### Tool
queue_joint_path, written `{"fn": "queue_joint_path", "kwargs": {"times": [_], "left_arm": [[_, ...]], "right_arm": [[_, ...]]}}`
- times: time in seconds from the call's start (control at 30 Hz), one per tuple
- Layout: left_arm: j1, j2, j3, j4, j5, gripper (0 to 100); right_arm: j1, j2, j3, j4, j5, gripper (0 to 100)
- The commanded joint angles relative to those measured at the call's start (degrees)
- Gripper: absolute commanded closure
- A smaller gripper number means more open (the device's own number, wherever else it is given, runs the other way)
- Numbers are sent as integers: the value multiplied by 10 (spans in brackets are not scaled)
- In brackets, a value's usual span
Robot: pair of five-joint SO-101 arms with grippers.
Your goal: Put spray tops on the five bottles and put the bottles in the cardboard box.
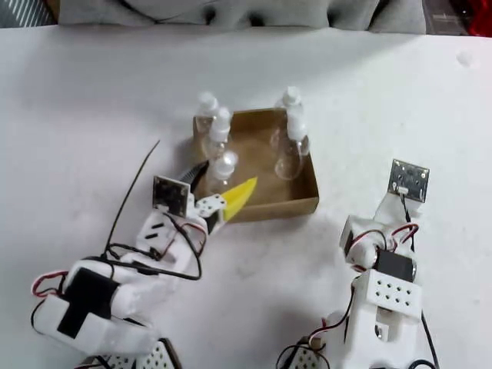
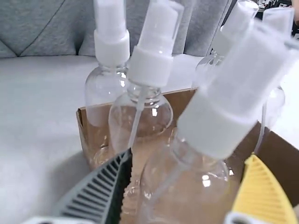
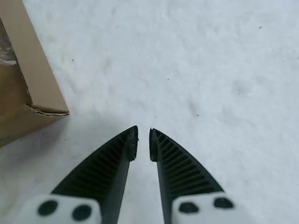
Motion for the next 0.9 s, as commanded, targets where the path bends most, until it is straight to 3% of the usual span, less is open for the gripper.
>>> {"fn": "queue_joint_path", "kwargs": {"times": [0.0,0.2,0.67,0.87], "left_arm": [[-3,-65,6,39,-2,657],[-4,-182,15,185,-3,657],[-1,-433,82,371,-4,657],[-5,-579,85,516,-4,657]], "right_arm": [[-3,-1,-3,-10,7,981],[-3,-2,10,-35,7,981],[-3,-1,31,-81,7,982],[-3,-1,31,-82,7,982]]}}
